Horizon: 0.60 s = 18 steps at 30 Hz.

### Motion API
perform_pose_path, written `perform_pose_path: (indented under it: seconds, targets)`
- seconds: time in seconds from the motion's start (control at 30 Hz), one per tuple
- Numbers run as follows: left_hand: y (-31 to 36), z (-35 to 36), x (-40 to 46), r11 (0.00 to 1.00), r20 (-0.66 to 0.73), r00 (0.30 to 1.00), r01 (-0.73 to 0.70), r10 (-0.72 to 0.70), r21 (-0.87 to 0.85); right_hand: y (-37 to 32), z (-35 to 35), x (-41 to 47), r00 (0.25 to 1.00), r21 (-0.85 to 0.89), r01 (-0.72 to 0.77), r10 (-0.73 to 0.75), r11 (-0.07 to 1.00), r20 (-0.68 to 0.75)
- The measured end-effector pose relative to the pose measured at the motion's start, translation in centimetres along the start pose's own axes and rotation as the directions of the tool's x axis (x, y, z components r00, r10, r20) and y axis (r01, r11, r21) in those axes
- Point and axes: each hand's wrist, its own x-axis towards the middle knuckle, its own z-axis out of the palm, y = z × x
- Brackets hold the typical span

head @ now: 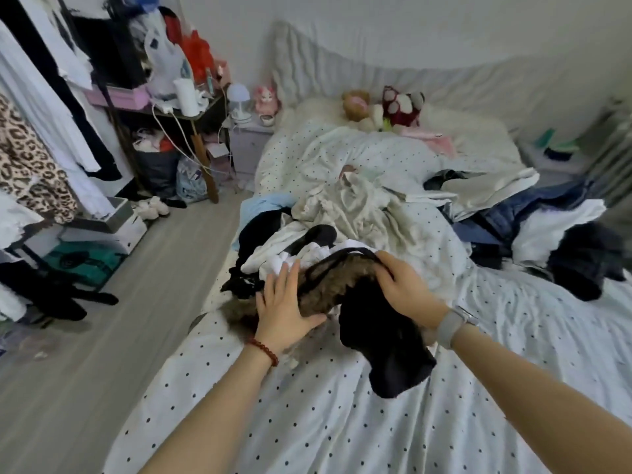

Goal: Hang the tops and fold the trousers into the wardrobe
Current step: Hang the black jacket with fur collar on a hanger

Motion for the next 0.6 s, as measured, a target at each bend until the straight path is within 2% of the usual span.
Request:
perform_pose_path:
  seconds: [0.07,0.13,0.2,0.27,0.33,0.43,0.5,0.57,0.6]
  targets:
    - [2.9,-1.5,0.9,0.996,0.008,0.998,-0.069,0.069,-0.056,-2.2,-3.9,-0.5,0.996,0.021,0.048,-0.046,0.999,-0.073]
    - [6.7,-2.8,0.5,0.954,-0.024,0.986,-0.164,0.163,-0.251,-4.3,-8.0,-1.8,0.977,0.040,0.104,-0.095,0.994,-0.190]
    - [11.3,-3.7,-0.5,0.884,-0.045,0.980,-0.196,0.195,-0.425,-5.4,-11.8,-3.2,0.941,0.061,0.140,-0.114,0.988,-0.319]
    - [15.8,-4.4,-1.7,0.840,-0.076,0.969,-0.241,0.234,-0.487,-5.5,-15.6,-5.1,0.872,0.092,0.139,-0.078,0.986,-0.483]
    - [21.5,-4.0,-3.6,0.788,-0.042,0.951,-0.277,0.305,-0.551,-3.6,-20.1,-9.4,0.801,0.081,0.074,-0.011,0.994,-0.599]
    - [24.7,-3.5,-5.1,0.768,0.100,0.938,-0.207,0.332,-0.606,-0.9,-23.0,-13.8,0.860,0.054,-0.079,0.096,0.995,-0.501]
    - [28.5,-1.7,-7.6,0.785,0.219,0.902,-0.179,0.371,-0.593,2.2,-25.7,-19.8,0.854,-0.018,-0.260,0.221,0.965,-0.470]
    - [32.2,-0.2,-10.1,0.761,0.256,0.850,-0.228,0.460,-0.607,4.5,-27.9,-25.0,0.795,-0.061,-0.337,0.249,0.940,-0.554]
    - [34.5,0.4,-11.3,0.731,0.247,0.822,-0.266,0.512,-0.629,5.2,-29.2,-27.5,0.762,-0.072,-0.316,0.208,0.946,-0.613]
